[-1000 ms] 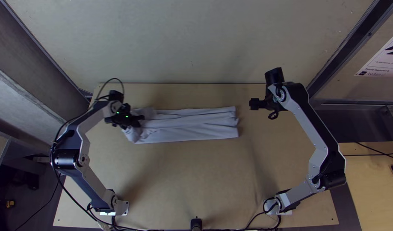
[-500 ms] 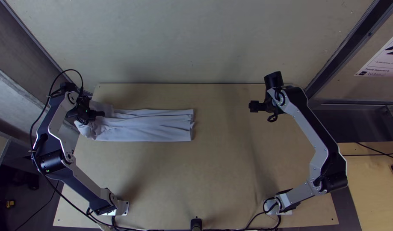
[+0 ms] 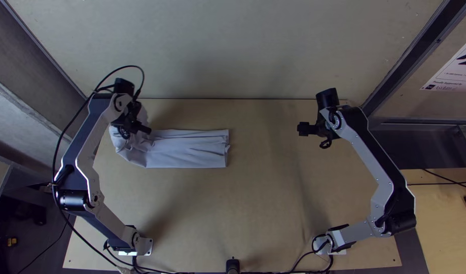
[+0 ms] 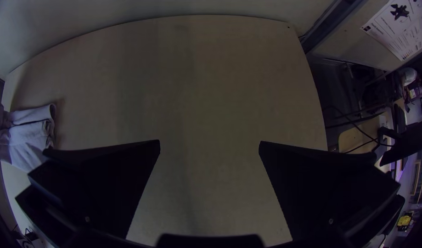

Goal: Fold the t-shirt

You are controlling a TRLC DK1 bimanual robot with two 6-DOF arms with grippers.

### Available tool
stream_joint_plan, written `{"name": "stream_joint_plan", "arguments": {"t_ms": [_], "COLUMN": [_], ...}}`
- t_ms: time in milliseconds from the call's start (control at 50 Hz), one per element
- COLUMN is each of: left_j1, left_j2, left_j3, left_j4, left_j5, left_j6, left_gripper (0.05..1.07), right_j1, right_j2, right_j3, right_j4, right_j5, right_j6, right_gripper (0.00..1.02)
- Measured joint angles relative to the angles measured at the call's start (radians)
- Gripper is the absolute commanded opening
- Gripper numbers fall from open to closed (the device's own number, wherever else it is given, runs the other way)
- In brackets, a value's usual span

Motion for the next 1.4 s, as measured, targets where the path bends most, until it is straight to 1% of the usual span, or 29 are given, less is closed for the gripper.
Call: {"name": "stream_joint_plan", "arguments": {"t_ms": [220,460,740,760,780,800,880,900,920,960,1020,1120,1220,1280,1340,1400], "left_j1": [-0.156,-0.323,-0.457,-0.463,-0.472,-0.478,-0.512,-0.522,-0.532,-0.552,-0.586,-0.632,-0.665,-0.673,-0.678,-0.677], "left_j2": [0.029,0.175,0.335,0.343,0.349,0.357,0.377,0.382,0.387,0.396,0.428,0.491,0.51,0.517,0.518,0.518], "left_j3": [0.102,0.207,0.282,0.286,0.29,0.295,0.309,0.311,0.315,0.325,0.375,0.497,0.539,0.561,0.577,0.583], "left_j4": [-0.092,-0.193,-0.217,-0.217,-0.217,-0.217,-0.219,-0.22,-0.222,-0.225,-0.233,-0.224,-0.106,-0.072,-0.061,-0.061], "left_j5": [-0.037,-0.059,-0.059,-0.059,-0.06,-0.06,-0.061,-0.061,-0.058,-0.046,0.025,0.228,0.419,0.525,0.566,0.575], "left_j6": [-0.094,-0.235,-0.343,-0.351,-0.356,-0.362,-0.379,-0.383,-0.387,-0.395,-0.422,-0.49,-0.556,-0.587,-0.602,-0.605], "left_gripper": [0.08,0.08,0.09,0.11,0.18,0.3,0.92,1.01,1.03,1.03,1.03,1.03,1.03,1.03,1.03,1.03], "right_j1": [-0.05,-0.074,-0.097,-0.098,-0.1,-0.103,-0.11,-0.11,-0.111,-0.111,-0.111,-0.103,-0.087,-0.074,-0.065,-0.063], "right_j2": [-0.033,-0.065,-0.121,-0.123,-0.126,-0.127,-0.129,-0.129,-0.129,-0.129,-0.129,-0.129,-0.134,-0.142,-0.151,-0.164], "right_j3": [-0.015,-0.065,-0.138,-0.141,-0.144,-0.147,-0.151,-0.153,-0.155,-0.16,-0.169,-0.191,-0.225,-0.247,-0.265,-0.282], "right_j4": [0.003,0.021,0.035,0.037,0.04,0.042,0.045,0.048,0.05,0.056,0.069,0.082,0.094,0.1,0.102,0.106], "right_j5": [0.0,0.0,0.0,0.0,0.0,0.0,0.0,0.0,0.0,0.0,0.0,0.0,0.0,0.0,0.0,0.0], "right_j6": [-0.001,-0.004,-0.006,-0.008,-0.009,-0.01,-0.017,-0.019,-0.02,-0.023,-0.023,-0.023,-0.023,-0.022,-0.022,-0.019], "right_gripper": [0.99,0.99,0.99,0.99,0.99,0.99,0.99,0.99,0.99,0.99,0.99,0.99,0.99,0.99,0.99,0.99]}}
